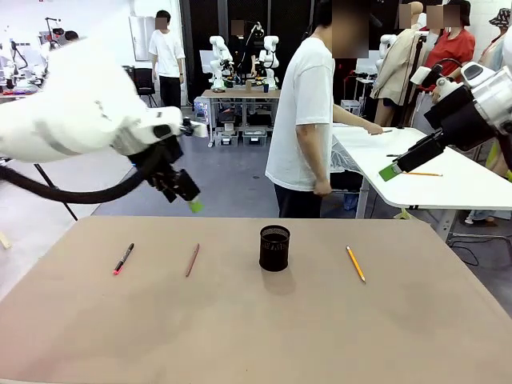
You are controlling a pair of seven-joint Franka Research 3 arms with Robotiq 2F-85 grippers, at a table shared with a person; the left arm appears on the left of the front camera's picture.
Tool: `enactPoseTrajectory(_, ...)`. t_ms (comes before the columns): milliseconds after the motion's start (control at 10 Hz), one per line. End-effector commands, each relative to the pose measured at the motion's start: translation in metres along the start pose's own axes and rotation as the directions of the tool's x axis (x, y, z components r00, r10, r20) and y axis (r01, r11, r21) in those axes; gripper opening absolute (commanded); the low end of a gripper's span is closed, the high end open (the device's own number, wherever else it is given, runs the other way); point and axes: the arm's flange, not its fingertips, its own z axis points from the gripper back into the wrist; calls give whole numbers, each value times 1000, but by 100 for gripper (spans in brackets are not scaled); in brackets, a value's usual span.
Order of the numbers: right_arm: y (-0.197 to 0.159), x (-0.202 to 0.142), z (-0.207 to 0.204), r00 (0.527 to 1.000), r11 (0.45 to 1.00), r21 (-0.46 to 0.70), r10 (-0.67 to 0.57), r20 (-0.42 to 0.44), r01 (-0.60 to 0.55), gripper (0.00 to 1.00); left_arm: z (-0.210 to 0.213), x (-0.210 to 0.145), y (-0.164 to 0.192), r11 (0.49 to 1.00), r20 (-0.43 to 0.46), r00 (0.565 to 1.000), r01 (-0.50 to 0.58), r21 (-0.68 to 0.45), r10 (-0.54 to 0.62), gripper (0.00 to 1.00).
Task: Place the pens into the pen holder.
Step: Pick up a writing instrument from the table and place it into the Pen holder.
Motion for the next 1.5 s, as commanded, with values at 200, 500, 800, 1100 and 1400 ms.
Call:
enactPoseTrajectory(200, -1, 2, 0, 1000, 1000, 14, -6, 22, 5, 100, -15, 15, -1, 997, -11, 1000, -14, 78, 15, 100)
enactPoseTrajectory(500, -1, 2, 0, 1000, 1000, 14, -6, 22, 5, 100, -15, 15, -1, 997, -11, 1000, -14, 78, 15, 100)
enactPoseTrajectory(800, -1, 2, 0, 1000, 1000, 14, -6, 22, 5, 100, -30, 32, -5, 988, -77, 990, -106, 115, 116, 100)
enactPoseTrajectory(1100, -1, 2, 0, 1000, 1000, 14, -6, 22, 5, 100, -89, 58, 11, 950, -133, 962, -204, 236, 240, 100)
enactPoseTrajectory(1400, -1, 2, 0, 1000, 1000, 14, -6, 22, 5, 100, -148, 73, 39, 856, -174, 899, -300, 421, 401, 100)
